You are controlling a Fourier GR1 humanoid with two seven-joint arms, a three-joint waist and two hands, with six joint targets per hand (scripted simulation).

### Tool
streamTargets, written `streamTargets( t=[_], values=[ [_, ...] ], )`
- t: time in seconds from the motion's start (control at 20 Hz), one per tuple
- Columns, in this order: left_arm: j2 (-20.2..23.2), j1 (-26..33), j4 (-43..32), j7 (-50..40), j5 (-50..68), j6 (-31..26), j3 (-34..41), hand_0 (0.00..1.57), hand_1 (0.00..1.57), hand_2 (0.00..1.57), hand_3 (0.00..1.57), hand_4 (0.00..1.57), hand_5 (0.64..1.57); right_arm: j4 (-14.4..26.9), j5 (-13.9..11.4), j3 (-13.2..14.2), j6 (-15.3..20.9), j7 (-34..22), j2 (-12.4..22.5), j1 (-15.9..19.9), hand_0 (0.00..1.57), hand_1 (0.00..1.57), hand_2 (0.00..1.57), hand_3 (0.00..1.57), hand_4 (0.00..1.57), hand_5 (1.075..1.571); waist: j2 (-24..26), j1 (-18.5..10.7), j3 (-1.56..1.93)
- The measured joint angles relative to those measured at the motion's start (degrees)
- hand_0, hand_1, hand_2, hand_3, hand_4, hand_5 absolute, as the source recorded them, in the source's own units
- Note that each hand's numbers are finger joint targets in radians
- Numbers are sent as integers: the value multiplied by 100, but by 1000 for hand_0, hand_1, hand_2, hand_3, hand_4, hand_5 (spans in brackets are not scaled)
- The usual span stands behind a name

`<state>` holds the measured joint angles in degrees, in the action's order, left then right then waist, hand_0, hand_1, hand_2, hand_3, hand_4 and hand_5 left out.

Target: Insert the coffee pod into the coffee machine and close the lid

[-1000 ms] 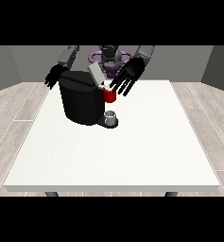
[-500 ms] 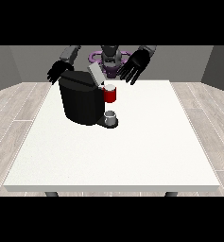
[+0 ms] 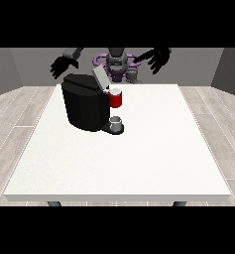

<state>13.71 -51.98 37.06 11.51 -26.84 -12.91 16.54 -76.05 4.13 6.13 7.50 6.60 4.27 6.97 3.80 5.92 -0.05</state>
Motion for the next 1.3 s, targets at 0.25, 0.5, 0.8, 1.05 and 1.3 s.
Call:
streamTargets(
  t=[0.25, 0.5, 0.8, 1.05, 1.3],
  values=[
    [-454, 747, 44, 167, 439, -10, 233, 0, 0, 0, 0, 142, 1571, -249, 38, -114, -325, -264, 222, -173, 0, 0, 0, 0, 257, 1571, 659, -318, 2],
    [-704, 1307, 119, 273, 813, -66, 428, 0, 0, 0, 0, 0, 1571, -658, 35, -246, -496, -641, 386, 63, 0, 0, 0, 0, 0, 1571, 954, -553, 2],
    [-925, 1714, 487, 293, 1198, -319, 439, 0, 0, 0, 0, 57, 1571, -742, 92, -214, -676, -874, 567, 486, 0, 0, 0, 0, 0, 1571, 918, -1012, 3],
    [-1144, 2089, 926, 195, 1491, -495, 348, 0, 0, 0, 0, 0, 1571, -640, -54, -321, -808, -853, 638, 637, 0, 0, 0, 0, 215, 1571, 834, -1293, 6],
    [-1242, 2532, 1587, 104, 1729, -467, 121, 0, 0, 0, 0, 112, 1571, -510, -186, -414, -880, -787, 588, 854, 0, 0, 0, 0, 0, 1571, 638, -1377, 6]
  ],
)
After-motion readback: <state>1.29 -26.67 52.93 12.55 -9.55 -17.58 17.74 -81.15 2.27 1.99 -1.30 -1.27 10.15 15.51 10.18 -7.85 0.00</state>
